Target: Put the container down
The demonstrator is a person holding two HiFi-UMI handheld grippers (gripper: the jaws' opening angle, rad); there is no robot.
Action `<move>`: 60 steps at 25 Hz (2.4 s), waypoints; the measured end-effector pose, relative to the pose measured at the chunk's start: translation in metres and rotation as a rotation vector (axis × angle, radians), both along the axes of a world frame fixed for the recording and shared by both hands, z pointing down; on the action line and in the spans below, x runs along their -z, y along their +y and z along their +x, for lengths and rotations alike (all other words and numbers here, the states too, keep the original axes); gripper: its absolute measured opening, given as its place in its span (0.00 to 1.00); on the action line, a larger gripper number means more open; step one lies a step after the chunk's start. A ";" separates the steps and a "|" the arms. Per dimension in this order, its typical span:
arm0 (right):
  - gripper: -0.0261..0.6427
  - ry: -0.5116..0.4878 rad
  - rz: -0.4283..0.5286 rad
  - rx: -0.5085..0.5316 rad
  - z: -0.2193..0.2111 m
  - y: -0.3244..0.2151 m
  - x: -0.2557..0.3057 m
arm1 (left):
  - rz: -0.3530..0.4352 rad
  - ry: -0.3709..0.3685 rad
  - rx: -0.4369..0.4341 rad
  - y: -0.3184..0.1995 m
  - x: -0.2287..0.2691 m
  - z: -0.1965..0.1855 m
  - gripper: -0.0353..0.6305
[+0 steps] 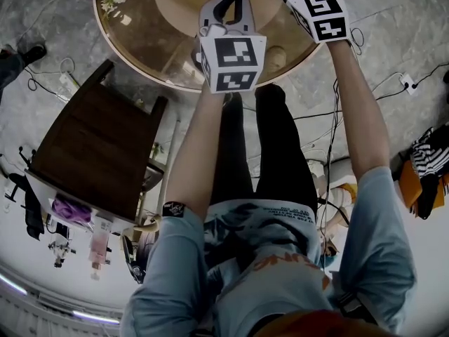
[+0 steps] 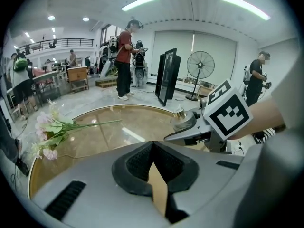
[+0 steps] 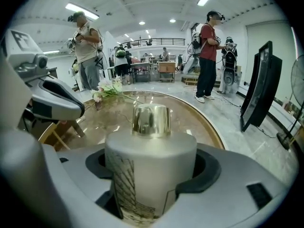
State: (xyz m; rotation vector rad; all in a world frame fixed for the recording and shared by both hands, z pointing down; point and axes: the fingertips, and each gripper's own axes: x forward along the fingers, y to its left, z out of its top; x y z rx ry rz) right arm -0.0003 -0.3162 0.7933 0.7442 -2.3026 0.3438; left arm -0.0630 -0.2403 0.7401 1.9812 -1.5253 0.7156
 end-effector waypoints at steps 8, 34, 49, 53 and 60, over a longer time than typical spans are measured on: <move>0.60 -0.018 -0.034 -0.070 0.018 0.008 -0.005 | -0.010 0.010 -0.002 0.012 -0.001 0.001 0.09; 0.55 -0.071 -0.081 -0.207 0.058 0.069 0.030 | -0.007 0.044 0.031 0.057 0.025 0.002 0.09; 0.06 -0.319 -0.122 -0.212 0.083 0.151 0.211 | 0.111 0.143 0.245 0.105 0.200 0.018 0.09; 0.06 -0.395 -0.088 -0.158 0.073 0.154 0.281 | 0.179 0.186 0.311 0.105 0.263 0.014 0.09; 0.06 -0.468 0.005 -0.208 0.064 0.144 0.385 | 0.285 0.228 0.393 0.112 0.353 0.005 0.09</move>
